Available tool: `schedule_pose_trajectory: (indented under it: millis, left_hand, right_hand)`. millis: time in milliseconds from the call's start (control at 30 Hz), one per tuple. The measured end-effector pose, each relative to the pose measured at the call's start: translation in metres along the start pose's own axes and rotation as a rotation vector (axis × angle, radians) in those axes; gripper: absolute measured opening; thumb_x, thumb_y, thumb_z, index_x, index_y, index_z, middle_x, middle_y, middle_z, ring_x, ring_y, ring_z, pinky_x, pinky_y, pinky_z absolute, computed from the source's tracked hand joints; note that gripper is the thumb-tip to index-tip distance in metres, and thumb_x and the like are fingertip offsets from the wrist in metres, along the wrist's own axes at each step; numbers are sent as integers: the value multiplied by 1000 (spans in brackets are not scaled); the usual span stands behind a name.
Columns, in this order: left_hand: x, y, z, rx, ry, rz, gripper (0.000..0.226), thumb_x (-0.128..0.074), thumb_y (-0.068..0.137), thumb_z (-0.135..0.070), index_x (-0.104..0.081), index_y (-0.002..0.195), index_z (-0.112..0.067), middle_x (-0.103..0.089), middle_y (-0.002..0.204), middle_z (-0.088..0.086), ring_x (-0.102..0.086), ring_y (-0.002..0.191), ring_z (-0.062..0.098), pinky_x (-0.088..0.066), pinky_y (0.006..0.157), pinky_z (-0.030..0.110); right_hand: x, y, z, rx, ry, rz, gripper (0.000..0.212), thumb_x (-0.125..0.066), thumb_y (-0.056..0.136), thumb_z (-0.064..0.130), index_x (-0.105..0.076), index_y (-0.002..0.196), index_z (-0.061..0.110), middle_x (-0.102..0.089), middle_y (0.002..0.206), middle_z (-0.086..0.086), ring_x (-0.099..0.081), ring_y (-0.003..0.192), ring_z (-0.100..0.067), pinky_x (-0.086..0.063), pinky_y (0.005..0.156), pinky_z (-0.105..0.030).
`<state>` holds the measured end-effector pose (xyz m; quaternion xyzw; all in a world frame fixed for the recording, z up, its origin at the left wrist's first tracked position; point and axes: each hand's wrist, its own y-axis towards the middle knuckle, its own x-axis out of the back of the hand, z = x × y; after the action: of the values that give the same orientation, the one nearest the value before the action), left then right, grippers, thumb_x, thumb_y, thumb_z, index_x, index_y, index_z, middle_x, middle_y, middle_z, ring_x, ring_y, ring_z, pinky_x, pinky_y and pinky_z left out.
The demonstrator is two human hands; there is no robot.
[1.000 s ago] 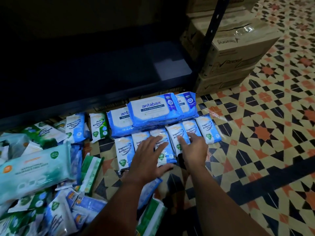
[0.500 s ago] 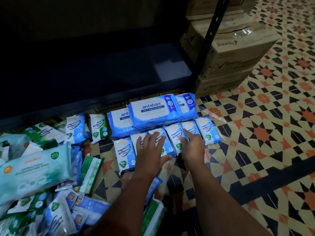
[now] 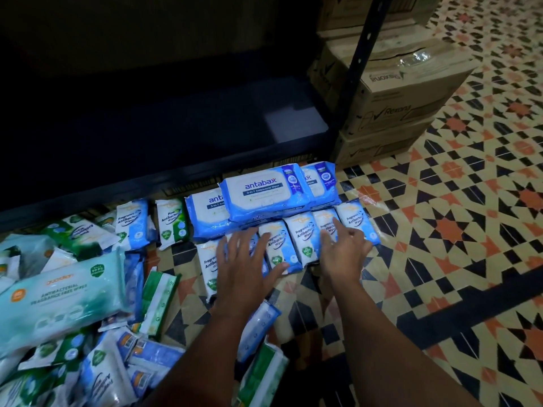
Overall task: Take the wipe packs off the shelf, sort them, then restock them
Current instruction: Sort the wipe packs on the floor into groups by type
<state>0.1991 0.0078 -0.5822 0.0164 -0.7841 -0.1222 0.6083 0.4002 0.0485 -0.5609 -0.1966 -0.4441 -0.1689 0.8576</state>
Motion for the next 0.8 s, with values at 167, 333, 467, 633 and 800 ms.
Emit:
schedule_pose_trajectory:
  millis: [167,333,467,633,800]
  left_hand:
    - [7,-20,24,147,56,96,78,-36,86,-83,-51,141,-30,-43,149,9,-37,141,36,-19,113,64]
    - [2,-17,36,60,19,167,77,-31,86,-81,-56,135,-26,-48,143,12,-45,132,38,-34,106,67]
    - [5,-12,37,59,16,243,85,-26,83,-84,-60,135,-25,-48,145,13,-43,133,38,-36,105,66]
    - [15,-11,37,84,-66,331,96,-23,76,-91,-42,150,-32,-24,161,5,-18,148,31,-12,118,57]
    - [27,-20,50,78,-114,314,76,-39,89,-80,-34,152,-37,-20,162,-2,-12,151,26,-17,121,50]
  right_hand:
    - [2,10,-14,-46,-121,96,44,-41,106,38,-43,150,35,-11,166,-7,-7,147,-37,-33,110,-55]
    - [-9,7,-24,81,-240,94,43,-40,107,29,-46,150,32,-19,163,-12,-22,145,-33,-21,97,-36]
    - [-8,17,-28,96,-251,123,41,-38,107,31,-52,145,31,-27,160,-12,-26,143,-33,-21,99,-35]
    - [-5,27,-33,114,-282,162,40,-39,106,33,-55,142,33,-31,158,-11,-27,144,-34,-26,107,-42]
    - [6,6,-22,128,-201,126,41,-42,106,29,-52,145,24,-38,156,-10,-29,143,-32,-30,109,-46]
